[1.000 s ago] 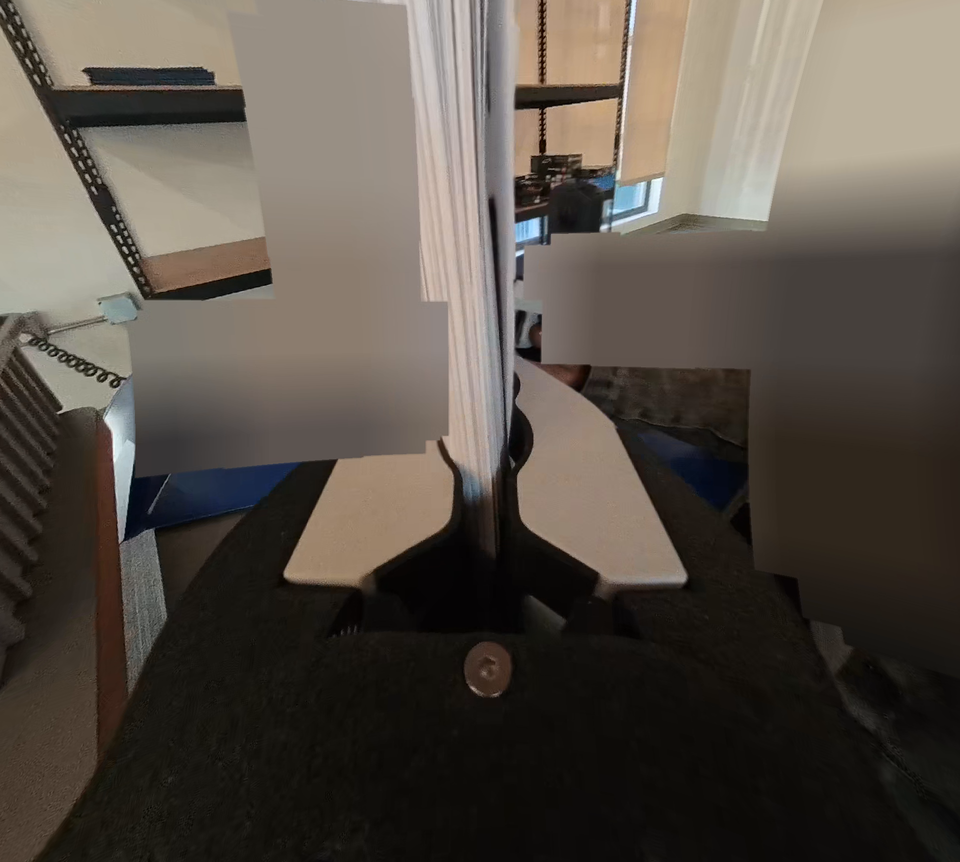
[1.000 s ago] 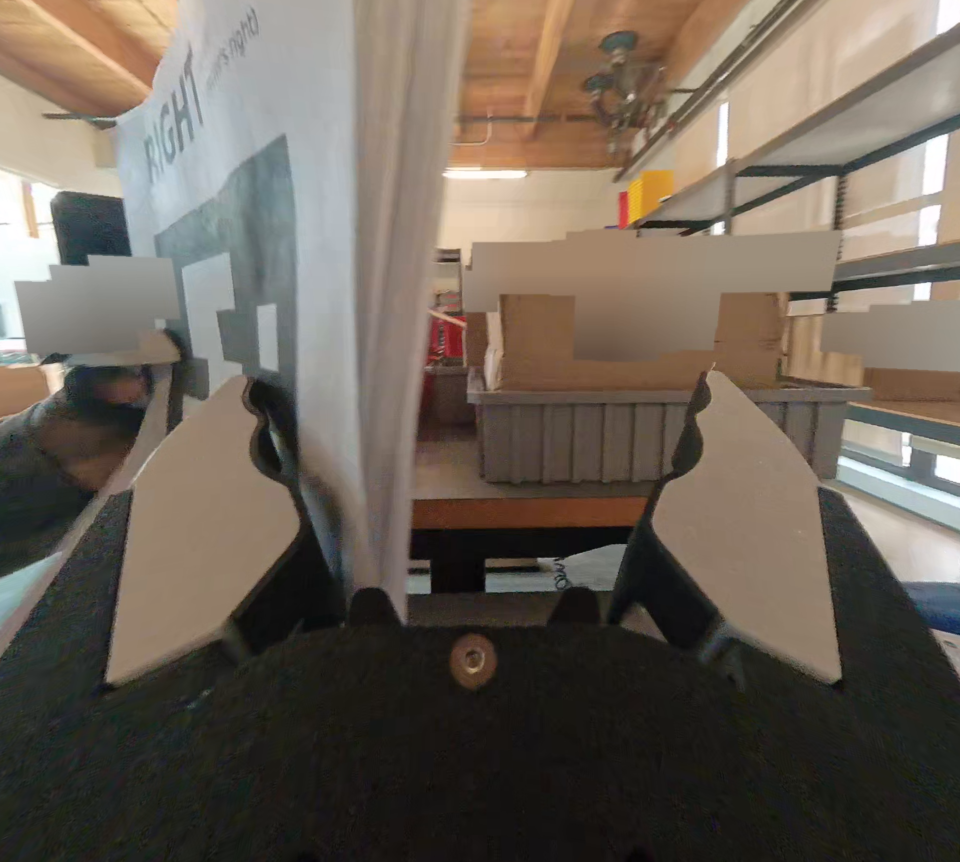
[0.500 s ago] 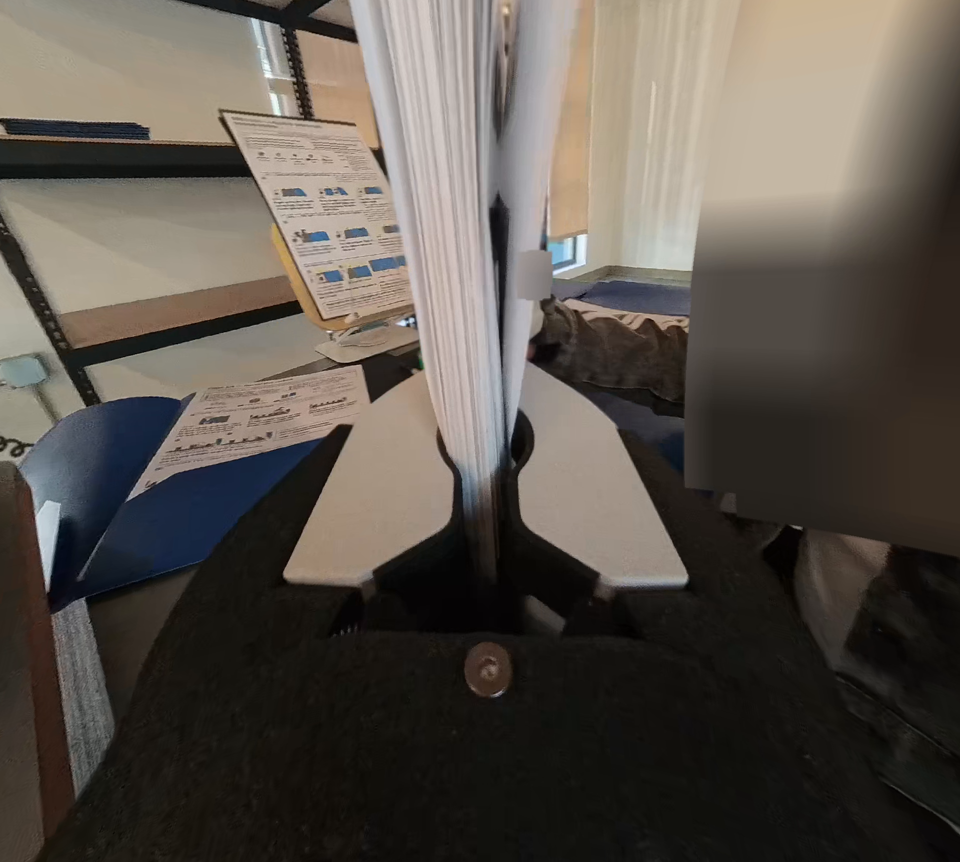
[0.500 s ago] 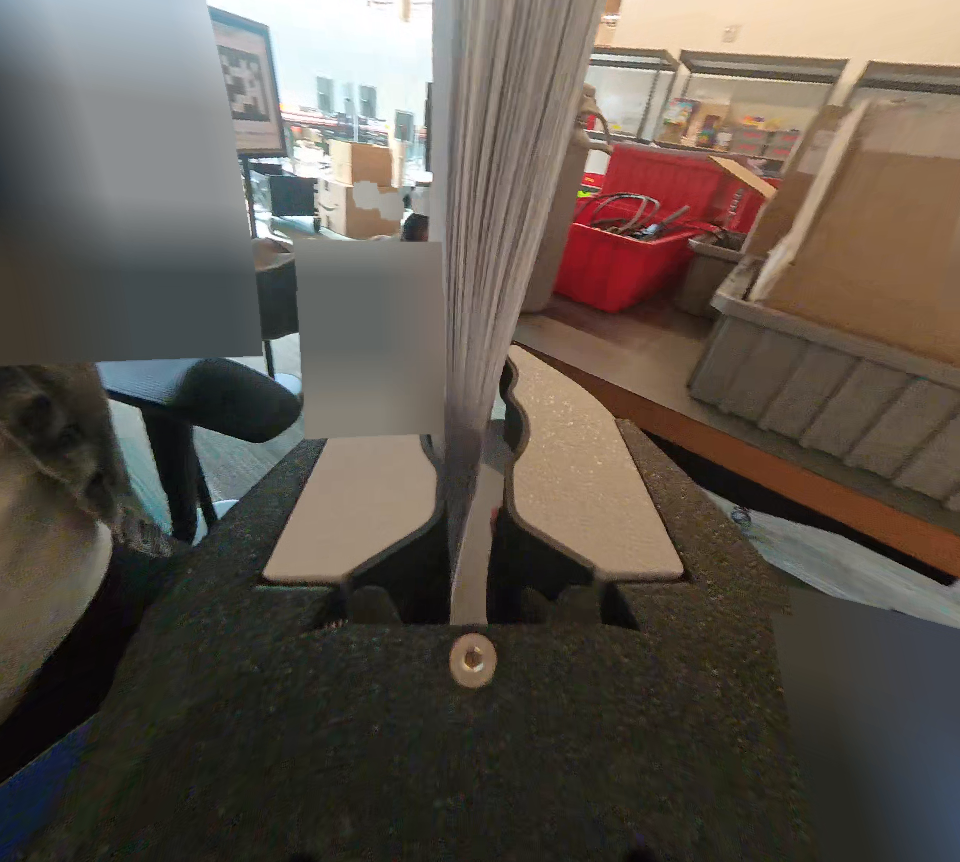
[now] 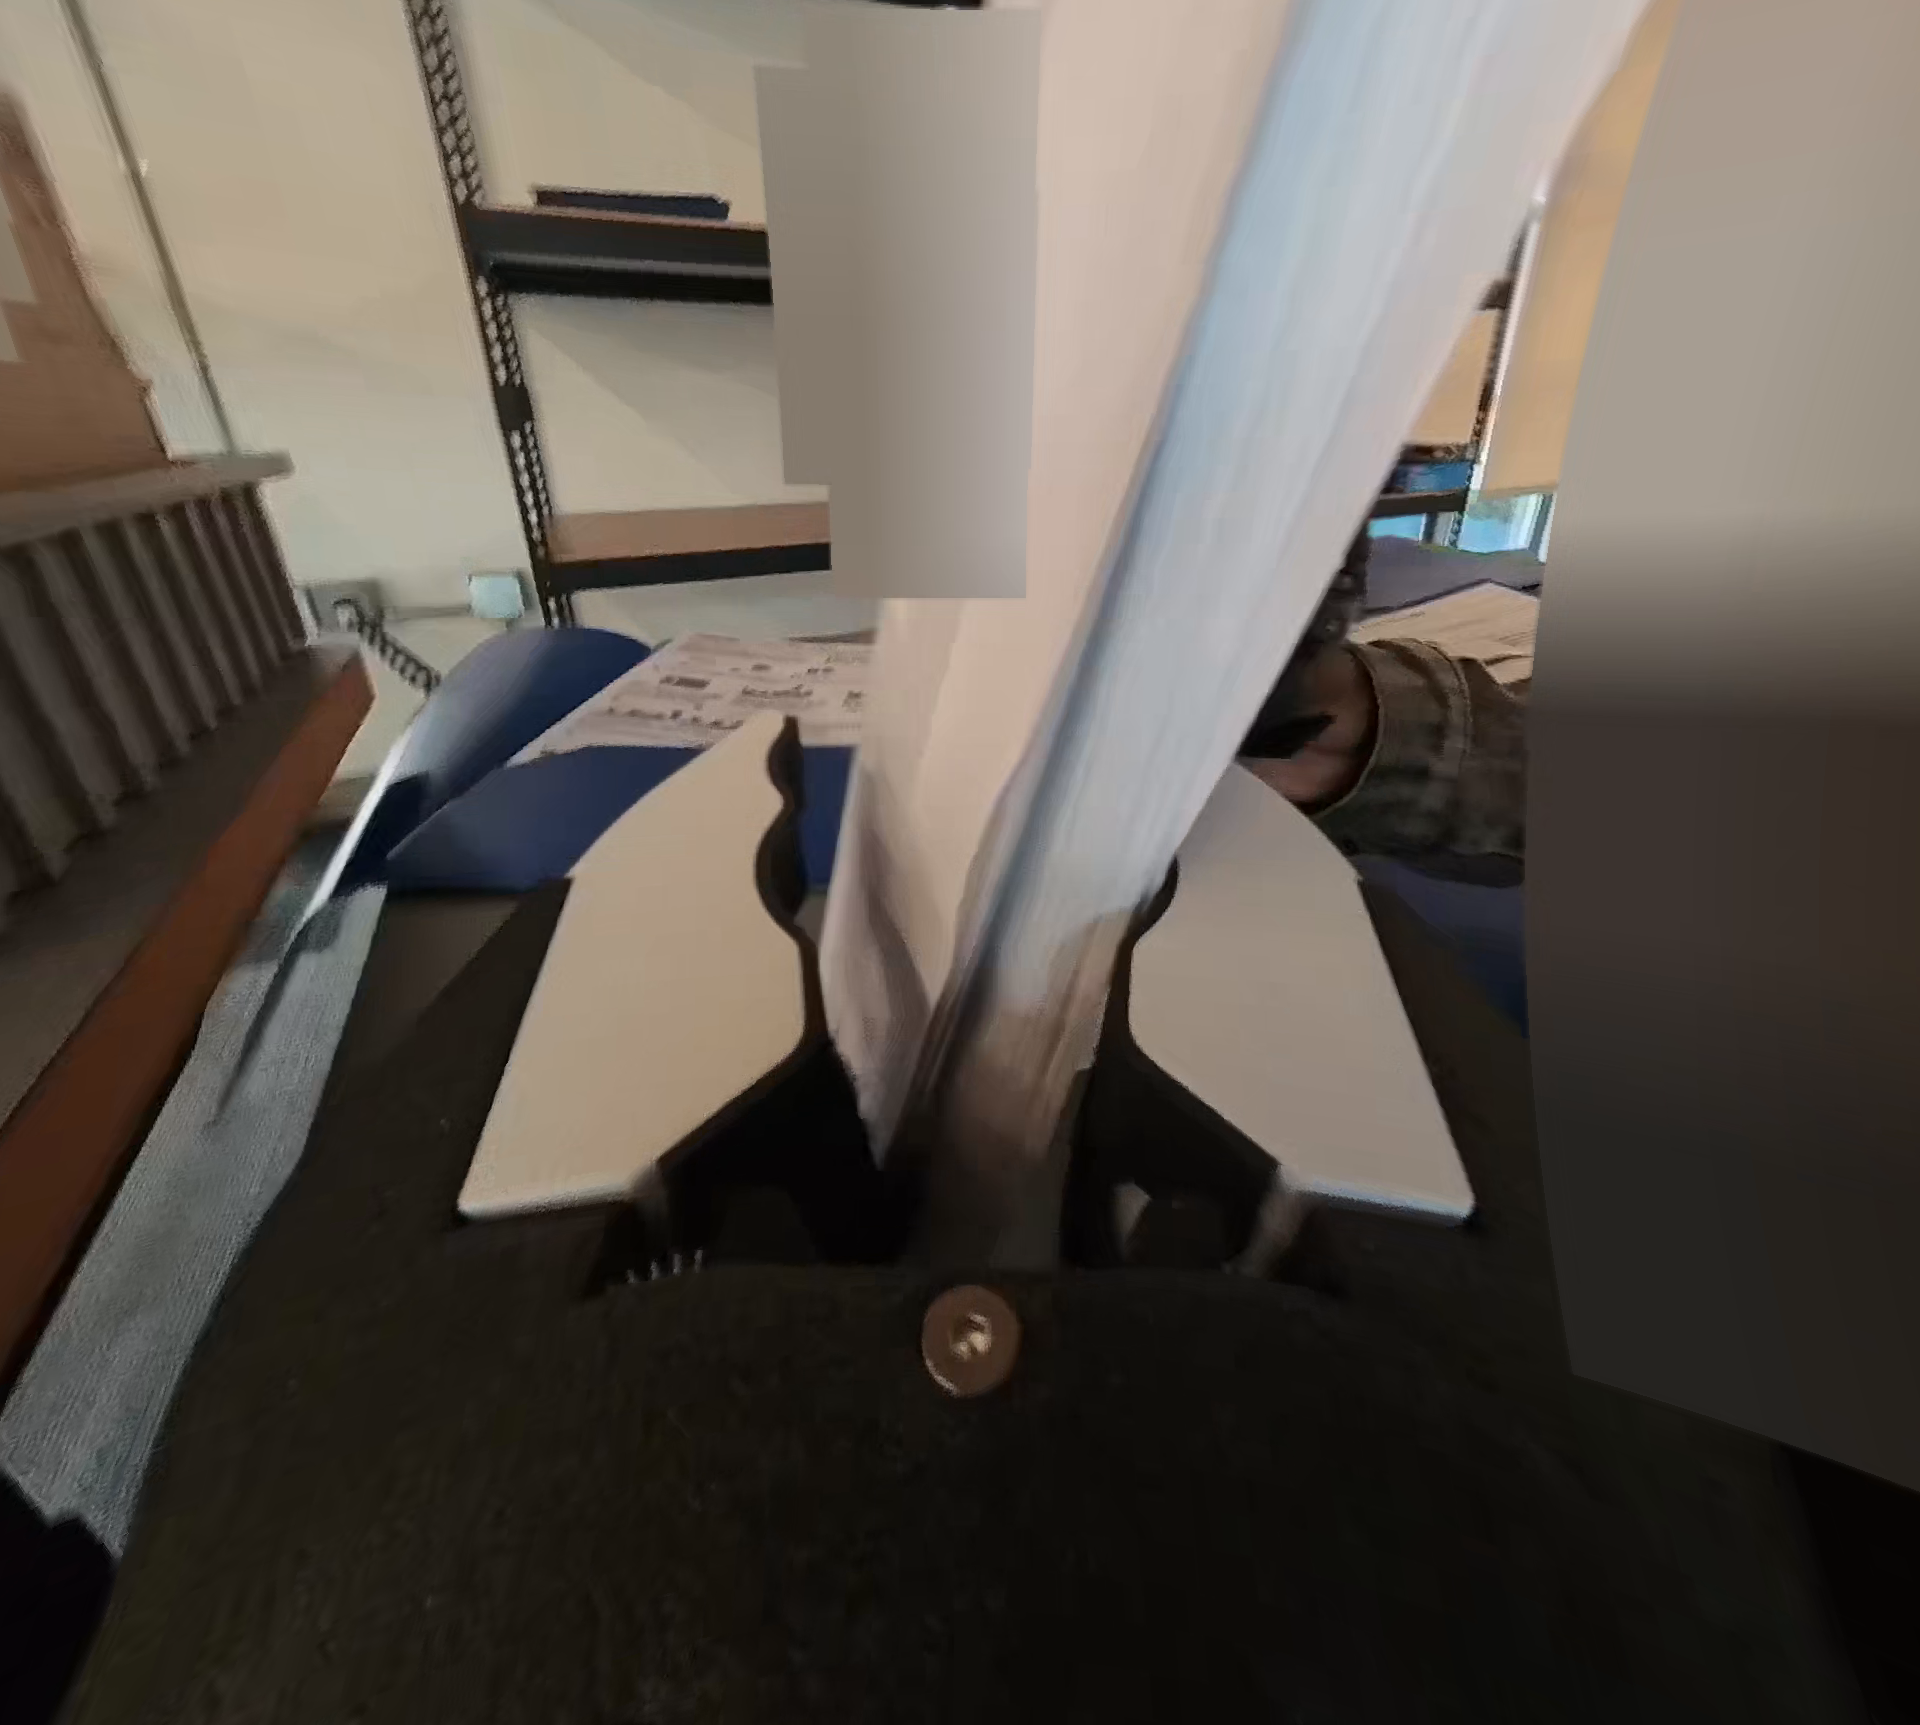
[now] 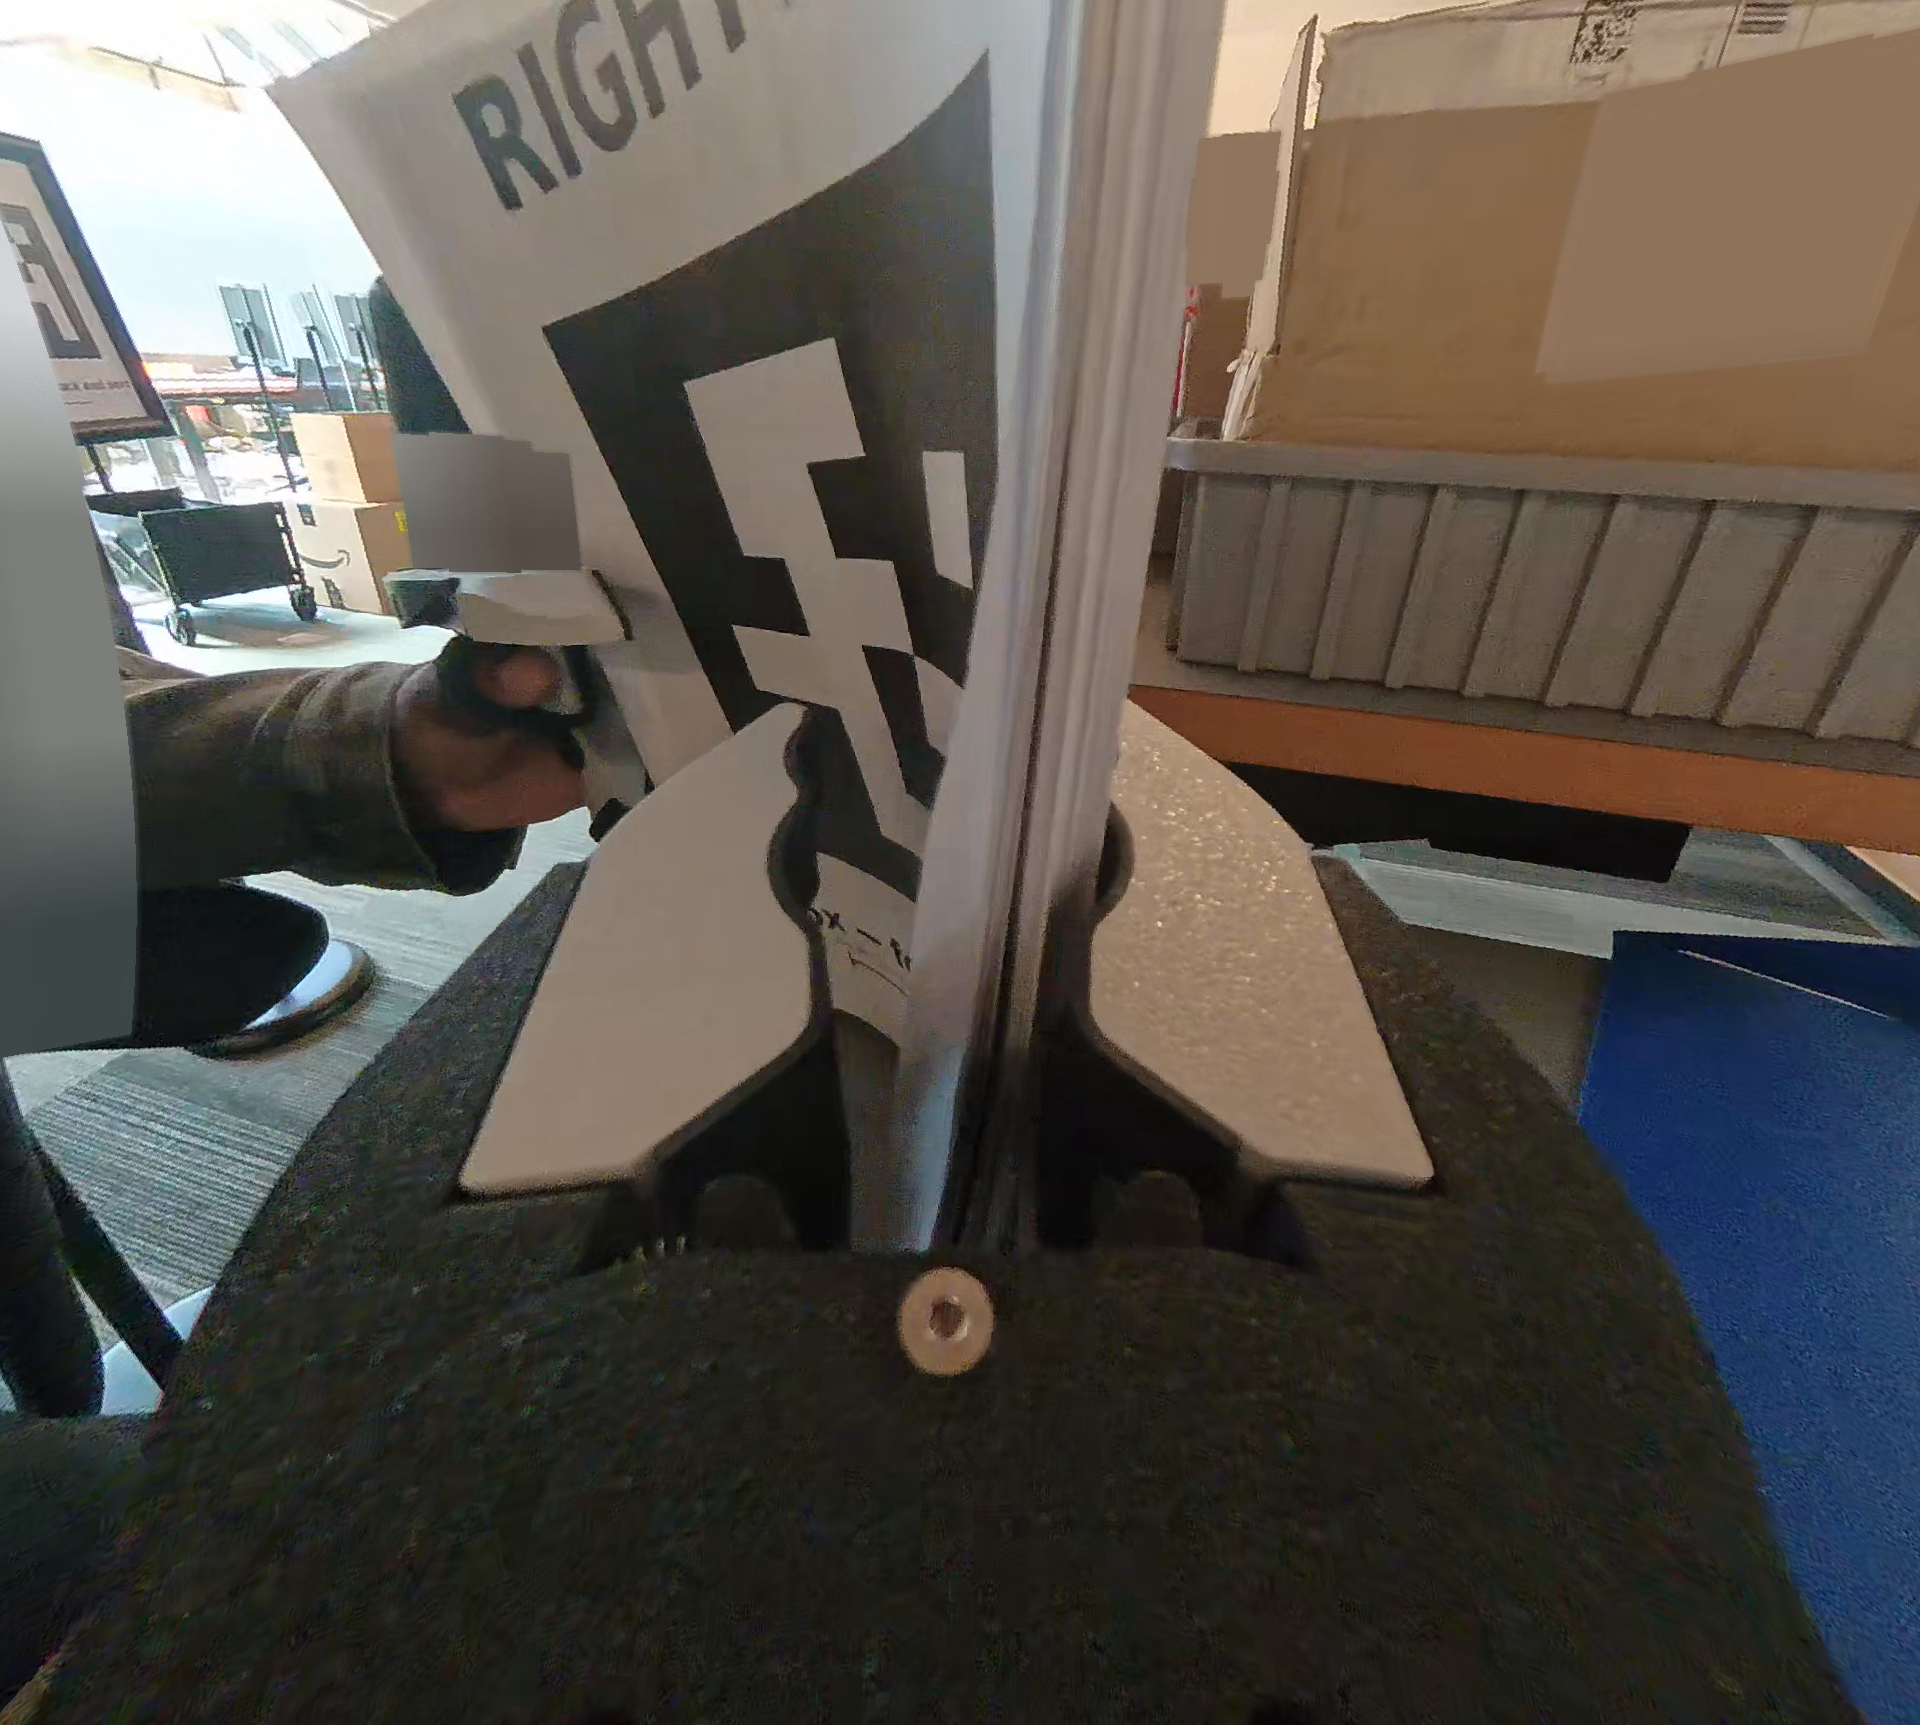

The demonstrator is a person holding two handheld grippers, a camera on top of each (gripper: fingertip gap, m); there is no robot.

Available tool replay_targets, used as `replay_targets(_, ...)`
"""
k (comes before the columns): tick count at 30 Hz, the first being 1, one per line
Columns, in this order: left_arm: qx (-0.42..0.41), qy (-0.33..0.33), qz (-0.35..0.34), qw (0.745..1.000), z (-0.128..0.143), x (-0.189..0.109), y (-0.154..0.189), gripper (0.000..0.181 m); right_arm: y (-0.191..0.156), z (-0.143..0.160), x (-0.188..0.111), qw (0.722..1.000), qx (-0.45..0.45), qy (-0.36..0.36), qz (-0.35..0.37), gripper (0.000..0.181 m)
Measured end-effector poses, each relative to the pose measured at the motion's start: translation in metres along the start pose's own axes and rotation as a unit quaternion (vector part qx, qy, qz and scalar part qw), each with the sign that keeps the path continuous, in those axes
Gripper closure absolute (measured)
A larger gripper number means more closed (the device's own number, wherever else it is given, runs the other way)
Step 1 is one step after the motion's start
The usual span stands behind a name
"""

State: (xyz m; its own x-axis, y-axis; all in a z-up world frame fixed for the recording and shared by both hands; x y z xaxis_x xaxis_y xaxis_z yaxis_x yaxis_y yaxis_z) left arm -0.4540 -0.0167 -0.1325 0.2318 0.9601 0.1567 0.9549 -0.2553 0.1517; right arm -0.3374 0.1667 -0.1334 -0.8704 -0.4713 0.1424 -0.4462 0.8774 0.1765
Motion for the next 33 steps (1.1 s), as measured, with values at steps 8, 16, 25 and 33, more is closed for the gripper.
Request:
replay_targets(8,-0.126,-0.074,-0.006,0.989,0.004,0.011,-0.019,0.126,-0.012,-0.008,0.027,0.998,-0.005,0.055,0.035,0.091)
replay_targets(16,-0.016,-0.086,0.008,0.996,0.018,-0.002,-0.005,0.151,-0.009,0.027,0.008,0.999,-0.013,-0.019,0.030,0.129)
replay_targets(25,0.025,-0.045,0.037,0.998,-0.008,-0.008,-0.002,0.110,-0.018,-0.001,0.007,0.992,-0.093,-0.037,-0.071,0.071)
replay_targets(33,0.030,-0.039,0.065,0.997,0.003,0.010,0.006,0.095,-0.013,0.000,0.007,0.996,-0.072,0.009,-0.057,0.091)
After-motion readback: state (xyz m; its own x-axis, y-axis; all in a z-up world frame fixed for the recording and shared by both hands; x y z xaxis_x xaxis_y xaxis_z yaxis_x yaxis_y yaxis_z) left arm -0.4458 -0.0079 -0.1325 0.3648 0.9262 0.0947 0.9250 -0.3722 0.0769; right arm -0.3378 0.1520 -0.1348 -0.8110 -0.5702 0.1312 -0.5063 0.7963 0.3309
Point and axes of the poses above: each gripper's, where its closed fingertips meet, x out along the fingers, z out of its underside, y = z × x across the jaws, the point moved 8 cm from there along -x, back along the fingers, and after that the axes turned 9 degrees about -x, right-handed, at the moved point
